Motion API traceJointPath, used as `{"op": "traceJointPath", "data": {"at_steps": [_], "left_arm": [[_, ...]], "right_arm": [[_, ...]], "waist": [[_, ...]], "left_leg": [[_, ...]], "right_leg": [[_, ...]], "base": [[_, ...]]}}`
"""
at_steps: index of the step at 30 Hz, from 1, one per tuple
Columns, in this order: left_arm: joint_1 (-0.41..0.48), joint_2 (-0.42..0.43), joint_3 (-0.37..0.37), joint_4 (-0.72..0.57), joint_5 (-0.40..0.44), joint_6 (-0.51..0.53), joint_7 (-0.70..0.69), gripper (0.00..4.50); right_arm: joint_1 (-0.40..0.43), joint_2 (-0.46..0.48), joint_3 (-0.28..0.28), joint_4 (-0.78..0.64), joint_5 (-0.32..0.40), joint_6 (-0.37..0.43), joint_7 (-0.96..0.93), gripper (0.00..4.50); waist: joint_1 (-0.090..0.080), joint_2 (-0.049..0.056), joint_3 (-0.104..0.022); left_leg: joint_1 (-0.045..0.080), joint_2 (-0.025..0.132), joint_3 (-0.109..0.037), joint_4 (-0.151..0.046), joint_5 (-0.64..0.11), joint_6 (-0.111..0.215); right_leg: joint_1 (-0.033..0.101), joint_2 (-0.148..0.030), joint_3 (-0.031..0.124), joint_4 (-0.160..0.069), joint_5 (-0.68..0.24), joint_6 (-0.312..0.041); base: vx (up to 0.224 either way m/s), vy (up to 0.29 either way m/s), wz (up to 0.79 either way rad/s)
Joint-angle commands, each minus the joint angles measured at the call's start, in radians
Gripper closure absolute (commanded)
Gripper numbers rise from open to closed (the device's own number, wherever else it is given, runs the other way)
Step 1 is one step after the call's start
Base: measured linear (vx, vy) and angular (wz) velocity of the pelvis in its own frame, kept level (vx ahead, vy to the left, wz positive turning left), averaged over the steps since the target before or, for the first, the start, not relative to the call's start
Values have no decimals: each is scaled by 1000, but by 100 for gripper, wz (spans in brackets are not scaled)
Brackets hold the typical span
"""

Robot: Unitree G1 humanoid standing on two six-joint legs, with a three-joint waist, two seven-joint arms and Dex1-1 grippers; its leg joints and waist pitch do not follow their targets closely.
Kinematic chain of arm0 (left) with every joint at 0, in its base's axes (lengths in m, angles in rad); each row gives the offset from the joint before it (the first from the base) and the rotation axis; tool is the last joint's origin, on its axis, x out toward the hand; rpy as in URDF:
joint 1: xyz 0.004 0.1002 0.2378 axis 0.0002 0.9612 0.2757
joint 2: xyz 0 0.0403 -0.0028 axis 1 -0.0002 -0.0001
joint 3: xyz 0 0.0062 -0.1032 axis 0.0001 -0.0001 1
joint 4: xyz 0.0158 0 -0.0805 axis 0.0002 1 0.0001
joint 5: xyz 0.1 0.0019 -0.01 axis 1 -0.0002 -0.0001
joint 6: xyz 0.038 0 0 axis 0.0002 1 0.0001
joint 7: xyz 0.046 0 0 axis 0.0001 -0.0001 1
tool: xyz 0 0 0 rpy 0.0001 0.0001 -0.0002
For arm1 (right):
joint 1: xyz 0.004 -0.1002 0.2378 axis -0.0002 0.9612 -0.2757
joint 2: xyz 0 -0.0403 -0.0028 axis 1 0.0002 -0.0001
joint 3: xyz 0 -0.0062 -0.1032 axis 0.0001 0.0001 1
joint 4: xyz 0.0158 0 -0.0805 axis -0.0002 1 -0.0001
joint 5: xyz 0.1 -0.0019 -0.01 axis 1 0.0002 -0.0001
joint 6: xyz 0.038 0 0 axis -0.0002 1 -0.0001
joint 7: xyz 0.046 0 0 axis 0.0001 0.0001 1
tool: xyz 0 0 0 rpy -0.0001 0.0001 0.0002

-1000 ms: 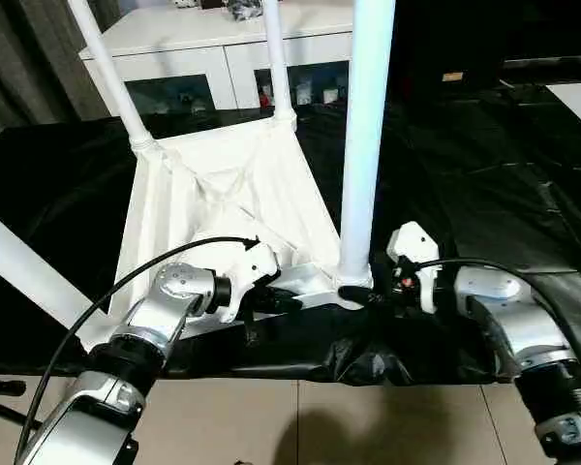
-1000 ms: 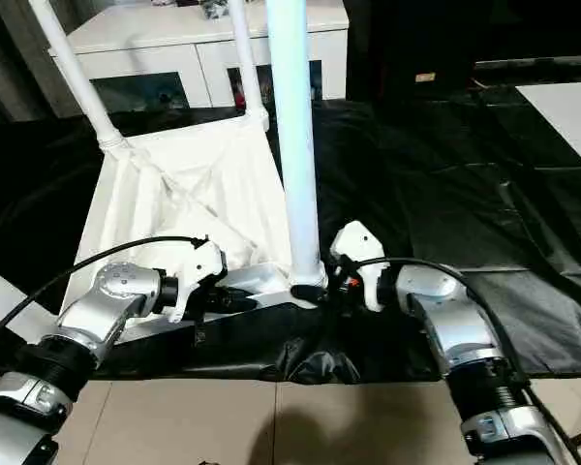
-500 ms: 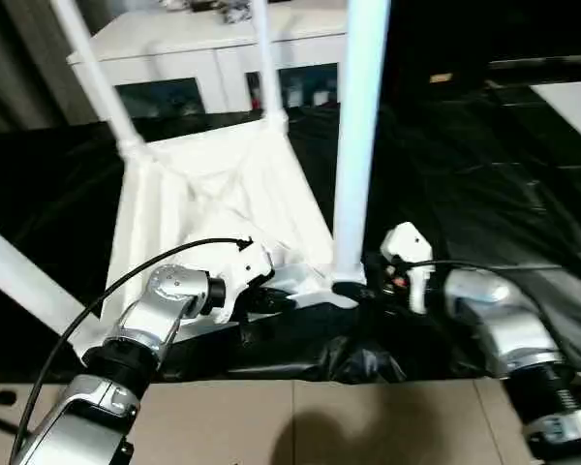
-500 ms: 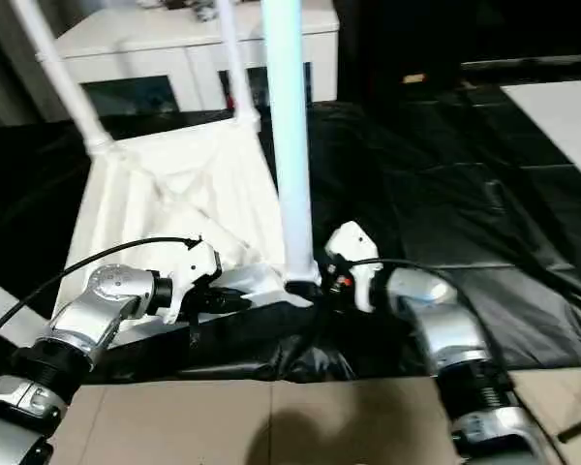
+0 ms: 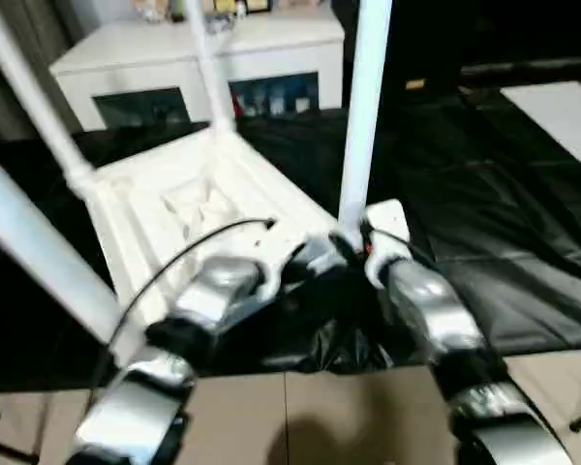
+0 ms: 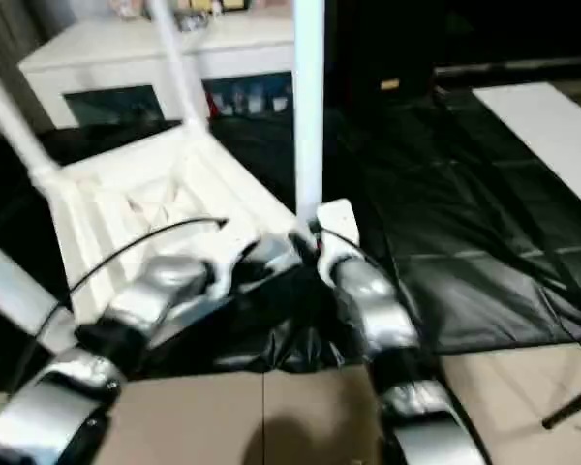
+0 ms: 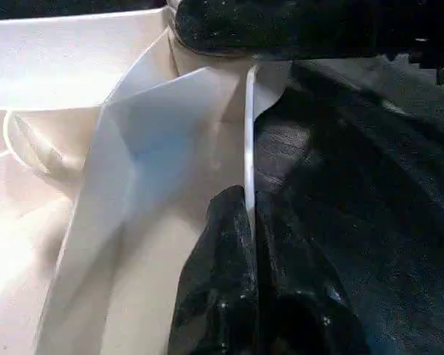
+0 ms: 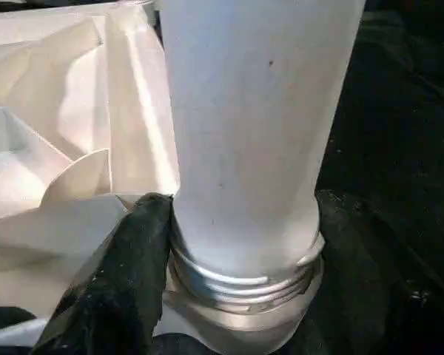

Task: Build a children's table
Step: Rotate leg to tighten

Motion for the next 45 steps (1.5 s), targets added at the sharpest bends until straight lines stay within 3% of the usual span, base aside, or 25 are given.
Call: {"op": "traceJointPath", "data": {"at_steps": [1,4,5,7,8,9,10,12,13,15,17,20,22,25,29,36,45], "left_arm": [[-13,-10,-1,37,26,-6,55,450],[-2,24,-15,32,36,-1,25,450],[8,40,-20,24,38,3,2,450],[14,52,-26,19,39,7,-19,450],[33,75,-39,-4,39,1,-75,450],[40,82,-43,-13,37,2,-96,450],[49,90,-48,-25,35,2,-122,450],[112,160,-99,-116,18,-45,-307,450],[114,162,-100,-119,17,-45,-312,450],[157,209,-114,-202,-19,-55,-418,450],[172,228,-116,-239,-36,-54,-456,450],[193,261,-121,-287,-50,-57,-510,450],[204,273,-115,-313,-65,-57,-534,450],[214,285,-107,-341,-77,-52,-552,450],[218,296,-105,-354,-79,-44,-570,450],[217,300,-106,-349,-78,-40,-571,450],[223,309,-105,-354,-71,-32,-565,450]], "right_arm": [[-5,69,56,20,5,-20,101,128],[-5,42,63,-21,10,-32,156,108],[-3,12,76,-40,5,-35,180,93],[-3,-9,84,-50,2,-37,201,78],[7,-55,95,-85,7,-28,266,69],[11,-72,98,-97,9,-26,290,69],[17,-91,101,-110,11,-24,319,69],[72,-211,134,-212,20,-22,518,69],[74,-215,135,-216,21,-22,526,69],[129,-308,161,-304,56,-37,703,69],[146,-338,165,-332,83,-31,765,69],[155,-363,165,-345,109,-26,818,69],[150,-365,162,-337,116,-26,829,69],[148,-363,157,-342,129,-16,850,69],[130,-347,159,-320,136,-1,876,69],[122,-359,190,-290,104,-18,891,141],[106,-351,178,-262,105,-14,886,183]], "waist": [[6,-20,-52],[9,-32,-52],[8,-33,-50],[9,-30,-49],[10,-37,-48],[13,-35,-50],[13,-35,-52],[19,-35,-54],[27,-33,-55],[39,-30,-62],[56,-25,-67],[69,-27,-70],[75,-26,-67],[83,-25,-61],[81,-27,-61],[83,-27,-67],[80,-26,-66]], "left_leg": [[9,29,-28,-84,-355,56],[8,30,-25,-83,-334,76],[1,29,-27,-83,-327,81],[0,30,-31,-85,-325,76],[0,31,-31,-84,-333,75],[1,32,-33,-83,-328,76],[-1,33,-33,-82,-313,79],[0,34,-32,-78,-283,98],[4,39,-30,-75,-265,112],[6,42,-25,-68,-217,128],[4,44,-24,-61,-147,157],[6,45,-23,-57,-111,170],[6,47,-23,-60,-122,163],[13,49,-22,-69,-197,115],[13,48,-22,-72,-211,87],[9,44,-22,-63,-145,109],[9,44,-23,-63,-168,102]], "right_leg": [[40,-48,16,-89,-317,-185],[41,-48,17,-88,-299,-195],[44,-51,16,-89,-330,-189],[45,-52,15,-88,-356,-179],[45,-51,15,-91,-363,-174],[46,-52,16,-89,-351,-177],[48,-53,17,-86,-327,-182],[49,-52,17,-83,-253,-205],[47,-53,17,-79,-213,-222],[49,-50,14,-69,-132,-249],[50,-47,10,-52,-13,-279],[48,-47,8,-45,34,-291],[47,-48,7,-47,6,-289],[43,-47,10,-56,-93,-273],[44,-47,12,-57,-117,-259],[49,-48,10,-48,-39,-268],[49,-47,9,-49,-65,-267]], "base": [[0,0,0],[0,0,0],[0,0,0],[0,0,0],[0,0,0],[0,0,0],[0,0,0],[0,0,0],[61,-24,8],[62,-23,8],[58,-16,4],[0,0,0],[0,0,0],[0,0,0],[0,0,0],[0,0,0],[0,0,0]]}}
